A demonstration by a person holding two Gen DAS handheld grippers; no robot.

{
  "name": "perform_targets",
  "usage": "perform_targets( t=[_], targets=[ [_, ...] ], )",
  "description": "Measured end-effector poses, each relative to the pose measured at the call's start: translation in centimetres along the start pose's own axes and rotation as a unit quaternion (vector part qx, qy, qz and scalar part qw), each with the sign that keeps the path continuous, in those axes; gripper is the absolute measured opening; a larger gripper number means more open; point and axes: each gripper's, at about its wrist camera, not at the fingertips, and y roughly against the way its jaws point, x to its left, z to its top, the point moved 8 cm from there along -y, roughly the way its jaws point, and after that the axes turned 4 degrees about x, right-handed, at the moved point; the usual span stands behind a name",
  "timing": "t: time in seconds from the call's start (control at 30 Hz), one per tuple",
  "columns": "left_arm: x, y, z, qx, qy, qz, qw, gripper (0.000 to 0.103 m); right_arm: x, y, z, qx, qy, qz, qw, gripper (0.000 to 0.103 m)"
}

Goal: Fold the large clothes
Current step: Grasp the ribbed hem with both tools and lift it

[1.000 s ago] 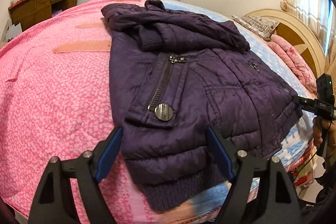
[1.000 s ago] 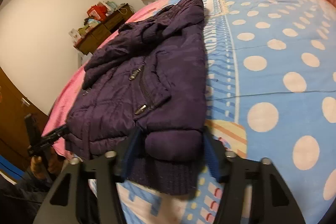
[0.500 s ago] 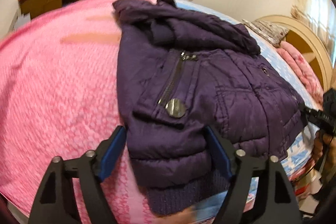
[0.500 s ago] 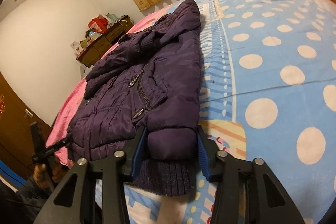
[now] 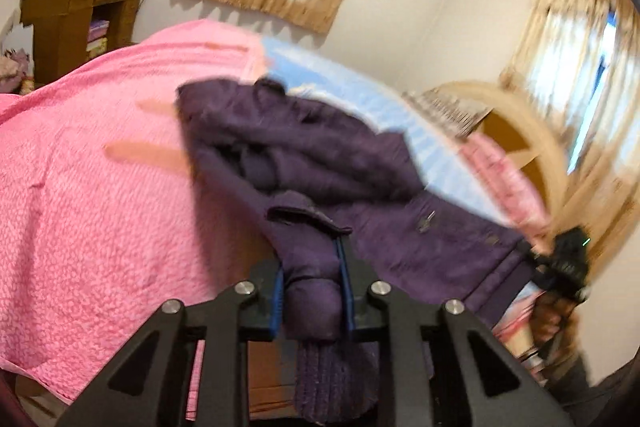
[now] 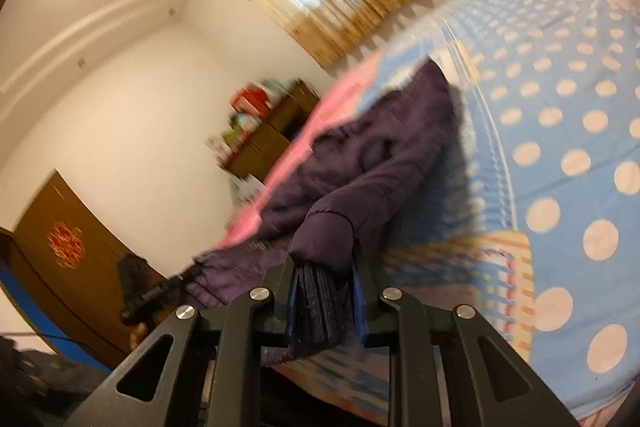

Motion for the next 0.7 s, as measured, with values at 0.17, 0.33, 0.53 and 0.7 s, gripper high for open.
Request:
perform_targets(
  t=[0.17,0.33,0.53,0.7],
  targets=[
    [-1.4,1.9,3.9,-0.021,-0.014,-0.034,0.9991,0.023,2.5,1.3,5.2,-0.038,-0.021,0.034,0.998,0.02],
    [0.6,-1.1,11.6,-0.032,0.018,-0.065,0.9973,0.023,3.8,-2.1,13.0,-0.052,-0.018,0.043,0.998,0.02],
    [4.2,-7.0,17.9,-0.021,0.061,-0.061,0.996,0.023,1.5,-10.6,22.5,-0.052,-0.036,0.011,0.998,0.02],
    [9.2,-13.9,20.8,0.018,0.079,-0.018,0.9965,0.023,-3.0,-18.3,26.6,-0.043,-0.041,-0.054,0.997,0.02]
  ],
)
